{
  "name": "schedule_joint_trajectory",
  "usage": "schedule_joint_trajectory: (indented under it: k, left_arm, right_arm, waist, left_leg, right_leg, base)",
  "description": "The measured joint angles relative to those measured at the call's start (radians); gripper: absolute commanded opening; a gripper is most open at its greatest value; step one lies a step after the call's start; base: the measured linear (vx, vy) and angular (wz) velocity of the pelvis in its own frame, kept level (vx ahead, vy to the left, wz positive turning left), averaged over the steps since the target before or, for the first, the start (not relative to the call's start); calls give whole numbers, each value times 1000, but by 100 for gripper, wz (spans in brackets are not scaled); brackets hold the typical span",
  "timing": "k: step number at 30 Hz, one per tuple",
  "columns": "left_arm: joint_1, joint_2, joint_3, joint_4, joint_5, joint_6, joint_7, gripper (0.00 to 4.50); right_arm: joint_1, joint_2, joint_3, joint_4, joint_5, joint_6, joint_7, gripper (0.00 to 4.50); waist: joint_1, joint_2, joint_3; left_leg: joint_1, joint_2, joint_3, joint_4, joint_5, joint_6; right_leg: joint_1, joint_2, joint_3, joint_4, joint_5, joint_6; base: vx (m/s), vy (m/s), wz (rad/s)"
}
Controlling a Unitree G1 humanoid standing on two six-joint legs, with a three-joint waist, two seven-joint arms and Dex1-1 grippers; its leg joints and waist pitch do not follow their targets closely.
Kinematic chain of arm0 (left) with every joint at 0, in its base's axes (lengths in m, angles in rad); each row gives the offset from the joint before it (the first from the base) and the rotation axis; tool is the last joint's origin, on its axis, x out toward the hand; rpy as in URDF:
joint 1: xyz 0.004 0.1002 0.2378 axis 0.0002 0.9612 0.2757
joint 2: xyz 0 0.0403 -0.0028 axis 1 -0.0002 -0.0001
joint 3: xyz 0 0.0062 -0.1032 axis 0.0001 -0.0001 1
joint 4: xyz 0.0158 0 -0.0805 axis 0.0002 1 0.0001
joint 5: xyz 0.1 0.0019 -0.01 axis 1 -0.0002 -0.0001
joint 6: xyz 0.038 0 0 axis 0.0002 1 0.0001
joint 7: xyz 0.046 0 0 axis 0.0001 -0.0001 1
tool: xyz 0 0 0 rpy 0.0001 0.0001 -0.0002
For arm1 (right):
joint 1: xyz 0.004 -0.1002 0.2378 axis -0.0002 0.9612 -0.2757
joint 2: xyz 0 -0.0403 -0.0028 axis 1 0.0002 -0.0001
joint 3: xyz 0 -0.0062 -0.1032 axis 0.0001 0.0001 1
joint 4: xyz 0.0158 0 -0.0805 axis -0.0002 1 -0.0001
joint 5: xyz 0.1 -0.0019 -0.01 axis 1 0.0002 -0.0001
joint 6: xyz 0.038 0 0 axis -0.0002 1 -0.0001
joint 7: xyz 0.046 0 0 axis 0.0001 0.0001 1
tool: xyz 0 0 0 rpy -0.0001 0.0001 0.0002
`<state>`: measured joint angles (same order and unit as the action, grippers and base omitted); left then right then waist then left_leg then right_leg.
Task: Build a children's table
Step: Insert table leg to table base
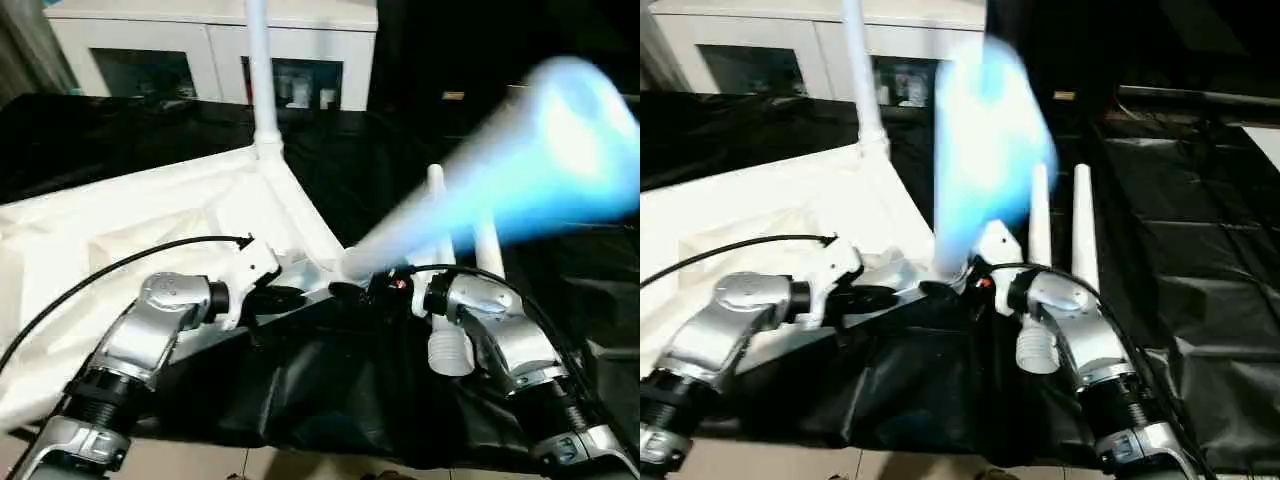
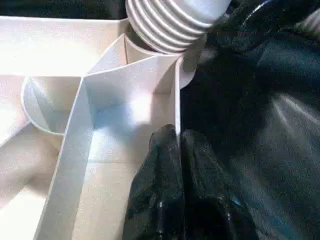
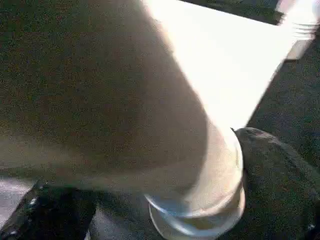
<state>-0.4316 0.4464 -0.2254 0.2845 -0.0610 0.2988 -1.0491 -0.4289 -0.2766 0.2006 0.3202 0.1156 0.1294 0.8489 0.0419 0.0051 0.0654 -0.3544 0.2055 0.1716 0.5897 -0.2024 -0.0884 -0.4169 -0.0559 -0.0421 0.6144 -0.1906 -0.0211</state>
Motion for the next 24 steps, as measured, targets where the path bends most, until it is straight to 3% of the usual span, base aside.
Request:
schedule_joint_trajectory:
  k: [7, 19, 24]
  left_arm:
    - [-5, 16, -13, -5, 12, -5, -16, 0]
    - [-7, 38, -28, -15, 12, -6, -56, 0]
    - [-16, 58, -49, -4, 18, -49, -78, 0]
  right_arm:
    - [1, 22, -2, 1, 19, 24, -12, 418]
    - [-2, 29, -23, 7, 45, 40, -22, 312]
    - [-30, 29, -43, 28, 61, 98, -36, 272]
  waist:
    - [4, 0, 0]
    - [12, 0, 0]
    - [15, 0, 0]
  left_leg:
    - [0, 0, 0, 1, -1, -2]
    - [1, 0, 0, 2, -1, -2]
    - [1, 0, 0, 2, -1, -2]
  right_leg:
    - [1, 0, 0, 1, 0, 0]
    - [1, 0, 0, 2, 0, 0]
    - [1, 0, 0, 3, 0, 0]
  base:
    - [0, 0, 0]
    - [0, 0, 0]
    - [0, 0, 0]
